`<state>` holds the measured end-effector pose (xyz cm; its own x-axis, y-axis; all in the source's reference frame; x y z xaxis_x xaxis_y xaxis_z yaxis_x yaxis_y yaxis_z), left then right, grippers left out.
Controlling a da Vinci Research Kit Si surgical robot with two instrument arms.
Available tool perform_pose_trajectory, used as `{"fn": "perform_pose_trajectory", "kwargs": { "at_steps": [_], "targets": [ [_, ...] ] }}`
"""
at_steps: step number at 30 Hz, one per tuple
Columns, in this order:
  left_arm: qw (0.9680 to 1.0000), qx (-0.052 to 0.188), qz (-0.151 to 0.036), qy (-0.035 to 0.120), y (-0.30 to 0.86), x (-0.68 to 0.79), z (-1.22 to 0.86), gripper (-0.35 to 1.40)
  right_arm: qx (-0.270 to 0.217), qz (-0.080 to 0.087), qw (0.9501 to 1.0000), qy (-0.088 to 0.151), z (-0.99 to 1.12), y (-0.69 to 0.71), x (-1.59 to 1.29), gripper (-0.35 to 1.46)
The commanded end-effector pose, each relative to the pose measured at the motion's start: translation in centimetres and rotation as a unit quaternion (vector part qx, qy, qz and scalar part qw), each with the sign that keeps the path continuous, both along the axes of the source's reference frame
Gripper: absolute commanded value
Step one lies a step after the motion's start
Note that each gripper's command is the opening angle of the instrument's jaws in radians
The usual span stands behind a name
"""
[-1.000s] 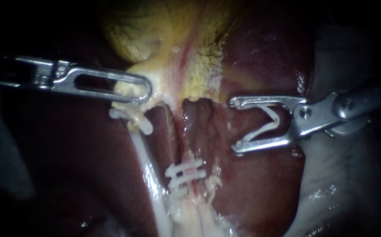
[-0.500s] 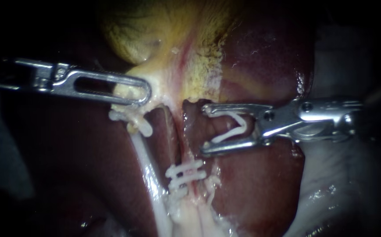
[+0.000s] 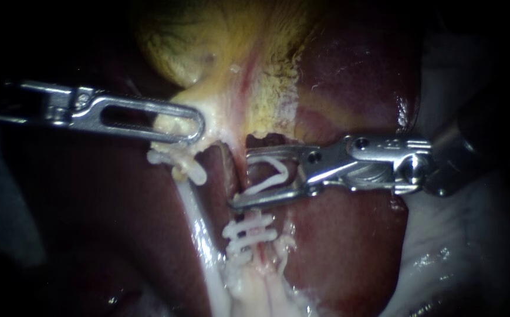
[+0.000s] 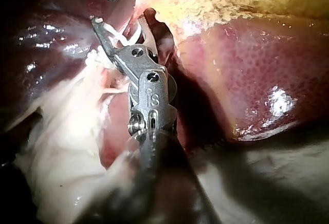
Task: Clipping third clip right tube
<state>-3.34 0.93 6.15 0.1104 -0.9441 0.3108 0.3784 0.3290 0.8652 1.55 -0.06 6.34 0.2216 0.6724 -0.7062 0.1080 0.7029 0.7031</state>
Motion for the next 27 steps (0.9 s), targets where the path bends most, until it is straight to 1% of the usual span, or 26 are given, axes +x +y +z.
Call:
{"fn": "perform_pose_trajectory", "kwargs": {
  "at_steps": [1,5,9,11,15,20,22,26,27],
  "targets": [
    [1.0,0.0,0.0,0.0,0.0,0.0,0.01,-0.35,0.007,0.002,0.9999,0.008,-0.02,0.0,0.02,0.45],
    [1.0,0.0,0.001,0.0,0.01,0.02,0.03,-0.35,0.024,0.006,0.9994,0.026,-0.06,0.02,0.06,0.44],
    [1.0,0.0,0.001,-0.001,0.02,0.03,0.05,-0.35,0.031,0.013,0.9988,0.035,-0.1,0.1,0.05,0.44],
    [1.0,0.0,0.001,0.0,0.01,0.03,0.06,-0.35,0.033,0.014,0.9986,0.039,-0.11,0.15,0.03,0.43],
    [1.0,0.0,0.001,0.0,0.01,0.03,0.06,-0.35,0.035,0.013,0.9985,0.039,-0.13,0.22,0.01,0.42],
    [1.0,-0.001,0.001,0.0,0.01,0.03,0.06,-0.35,0.035,0.013,0.9985,0.04,-0.14,0.23,0.0,0.38],
    [1.0,-0.001,0.001,0.0,0.01,0.03,0.07,-0.35,0.047,0.013,0.9981,0.037,-0.14,0.22,-0.01,0.3],
    [1.0,-0.001,0.001,0.0,0.01,0.03,0.07,-0.35,0.09,0.013,0.9955,0.029,-0.16,0.2,-0.09,-0.2],
    [1.0,-0.001,0.001,0.0,0.01,0.03,0.08,-0.35,0.098,0.013,0.9947,0.028,-0.16,0.2,-0.11,-0.3]
  ]
}}
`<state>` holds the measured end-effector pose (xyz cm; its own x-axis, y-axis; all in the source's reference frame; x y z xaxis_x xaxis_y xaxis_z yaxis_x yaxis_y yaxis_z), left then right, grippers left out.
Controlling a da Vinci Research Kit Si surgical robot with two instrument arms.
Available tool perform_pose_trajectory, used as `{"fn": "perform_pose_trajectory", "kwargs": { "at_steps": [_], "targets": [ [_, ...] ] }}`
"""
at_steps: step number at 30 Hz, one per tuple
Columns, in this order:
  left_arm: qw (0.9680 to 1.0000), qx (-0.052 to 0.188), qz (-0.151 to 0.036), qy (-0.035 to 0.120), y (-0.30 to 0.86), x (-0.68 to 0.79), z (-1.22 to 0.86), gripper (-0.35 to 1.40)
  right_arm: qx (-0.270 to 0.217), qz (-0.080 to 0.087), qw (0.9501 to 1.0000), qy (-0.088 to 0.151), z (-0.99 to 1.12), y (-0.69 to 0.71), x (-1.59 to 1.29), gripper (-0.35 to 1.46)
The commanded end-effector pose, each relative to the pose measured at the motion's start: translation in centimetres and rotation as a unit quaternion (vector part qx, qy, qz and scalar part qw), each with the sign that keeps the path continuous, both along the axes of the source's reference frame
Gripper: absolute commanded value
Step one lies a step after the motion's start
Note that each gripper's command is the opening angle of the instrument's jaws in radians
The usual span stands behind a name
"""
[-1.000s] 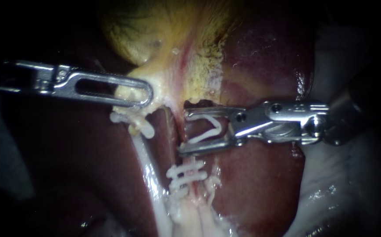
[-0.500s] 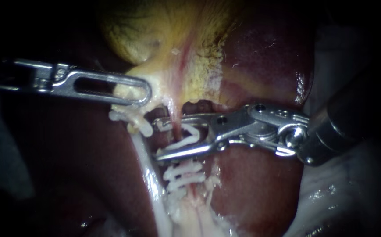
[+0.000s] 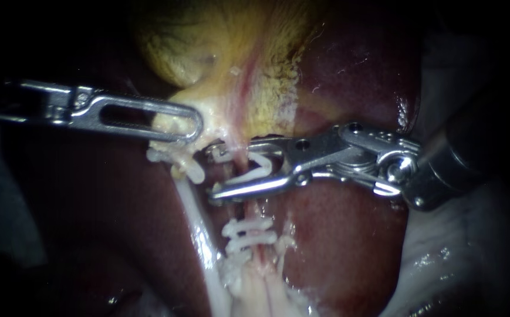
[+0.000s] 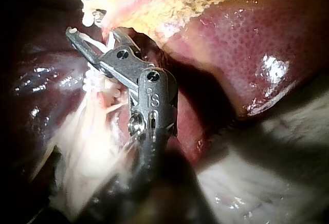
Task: Clipping third clip right tube
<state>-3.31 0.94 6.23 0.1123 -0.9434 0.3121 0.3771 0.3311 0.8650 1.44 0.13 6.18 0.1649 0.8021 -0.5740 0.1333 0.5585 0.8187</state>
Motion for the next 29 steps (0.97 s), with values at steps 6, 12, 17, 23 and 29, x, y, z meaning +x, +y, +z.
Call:
{"fn": "perform_pose_trajectory", "kwargs": {
  "at_steps": [6,12,17,23,29],
  "targets": [
    [1.0,0.0,0.0,0.0,0.0,0.0,0.0,-0.35,0.009,-0.007,0.9999,-0.009,0.01,0.01,-0.03,-0.35],
    [1.0,0.0,0.0,0.0,0.0,0.0,0.01,-0.35,0.011,-0.011,0.9998,-0.01,0.01,-0.02,-0.03,-0.35],
    [1.0,0.0,0.0,0.0,0.0,0.0,0.01,-0.35,0.011,-0.012,0.9998,-0.009,0.0,-0.03,-0.03,-0.35],
    [1.0,0.0,0.0,0.0,0.0,-0.01,0.01,-0.35,0.011,-0.013,0.9998,-0.009,0.0,-0.03,-0.03,-0.35],
    [1.0,0.0,0.0,0.0,0.0,-0.01,0.01,-0.35,0.011,-0.013,0.9998,-0.009,0.01,-0.03,-0.03,-0.35]
  ]
}}
